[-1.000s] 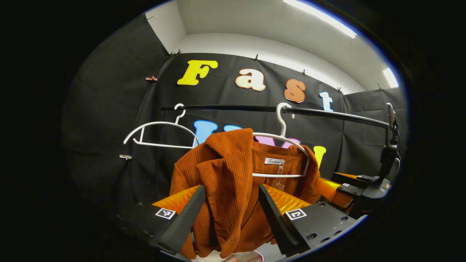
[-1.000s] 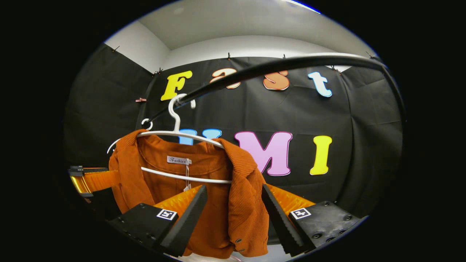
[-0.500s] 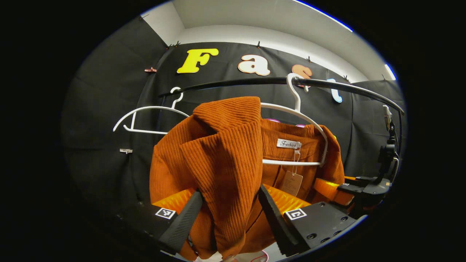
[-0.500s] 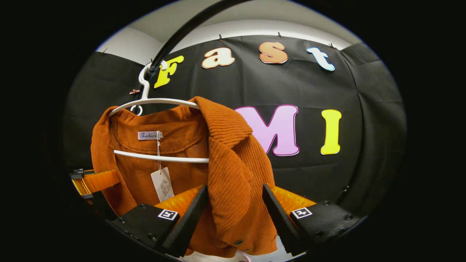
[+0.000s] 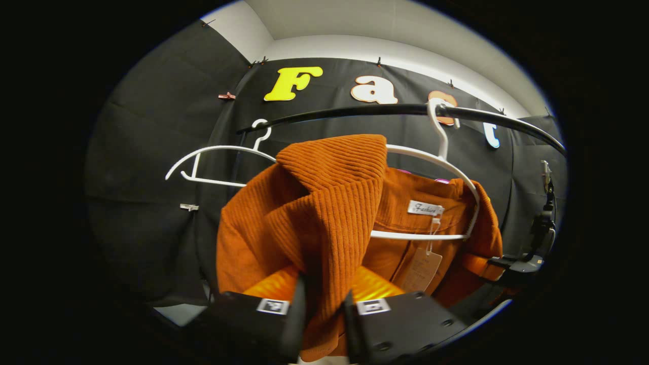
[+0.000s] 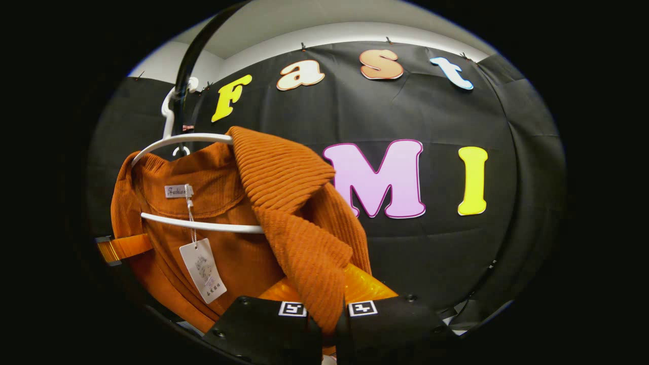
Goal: Grasp the clothes on the hanger with both hands and then place them into the laundry hamper below.
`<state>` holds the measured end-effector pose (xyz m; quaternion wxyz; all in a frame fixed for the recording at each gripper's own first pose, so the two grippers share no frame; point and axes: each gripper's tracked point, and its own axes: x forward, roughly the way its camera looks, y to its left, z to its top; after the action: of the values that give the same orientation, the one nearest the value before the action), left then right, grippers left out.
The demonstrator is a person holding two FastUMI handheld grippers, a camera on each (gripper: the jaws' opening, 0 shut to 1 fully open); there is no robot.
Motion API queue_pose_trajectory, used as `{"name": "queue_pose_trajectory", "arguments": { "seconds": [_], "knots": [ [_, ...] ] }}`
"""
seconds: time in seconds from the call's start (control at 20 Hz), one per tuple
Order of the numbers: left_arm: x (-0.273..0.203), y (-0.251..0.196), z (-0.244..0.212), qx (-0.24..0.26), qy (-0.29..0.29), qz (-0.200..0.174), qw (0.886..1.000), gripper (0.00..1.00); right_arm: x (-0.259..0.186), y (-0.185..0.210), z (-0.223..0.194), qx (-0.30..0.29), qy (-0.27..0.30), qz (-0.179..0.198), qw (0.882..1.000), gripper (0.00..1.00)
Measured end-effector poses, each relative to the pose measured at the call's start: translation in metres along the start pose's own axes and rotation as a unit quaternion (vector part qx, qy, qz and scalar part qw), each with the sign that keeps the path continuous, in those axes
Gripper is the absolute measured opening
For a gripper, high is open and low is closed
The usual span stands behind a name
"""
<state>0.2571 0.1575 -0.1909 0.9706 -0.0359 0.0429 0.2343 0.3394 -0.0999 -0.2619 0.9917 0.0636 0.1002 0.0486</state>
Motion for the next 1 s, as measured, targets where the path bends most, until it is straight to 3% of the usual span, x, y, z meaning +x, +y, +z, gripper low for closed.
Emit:
{"name": "queue_pose_trajectory", "arguments": {
  "seconds": [0.1,0.35,0.6,0.7,0.85,1.0],
  "knots": [
    [-0.002,0.006,0.005,0.006,0.000,0.011,1.000,0.08,0.001,-0.007,0.005,-0.001,-0.007,0.006,1.000,0.19],
    [-0.028,0.048,0.037,0.064,-0.020,0.062,0.996,0.06,-0.001,-0.045,0.035,0.042,-0.036,-0.012,0.998,0.19],
    [-0.041,0.071,0.077,0.102,-0.043,0.083,0.990,0.06,0.004,-0.082,0.067,0.050,-0.073,-0.048,0.995,0.19],
    [-0.043,0.069,0.081,0.131,-0.026,0.069,0.989,0.06,0.009,-0.084,0.074,0.057,-0.079,-0.052,0.994,0.19],
    [-0.062,0.053,0.063,0.155,0.034,-0.015,0.987,0.06,0.014,-0.091,0.083,0.028,-0.088,-0.063,0.994,0.19],
    [-0.069,0.046,0.072,0.131,0.041,-0.055,0.989,0.06,0.021,-0.095,0.096,0.029,-0.103,-0.066,0.992,0.19]
  ]
}}
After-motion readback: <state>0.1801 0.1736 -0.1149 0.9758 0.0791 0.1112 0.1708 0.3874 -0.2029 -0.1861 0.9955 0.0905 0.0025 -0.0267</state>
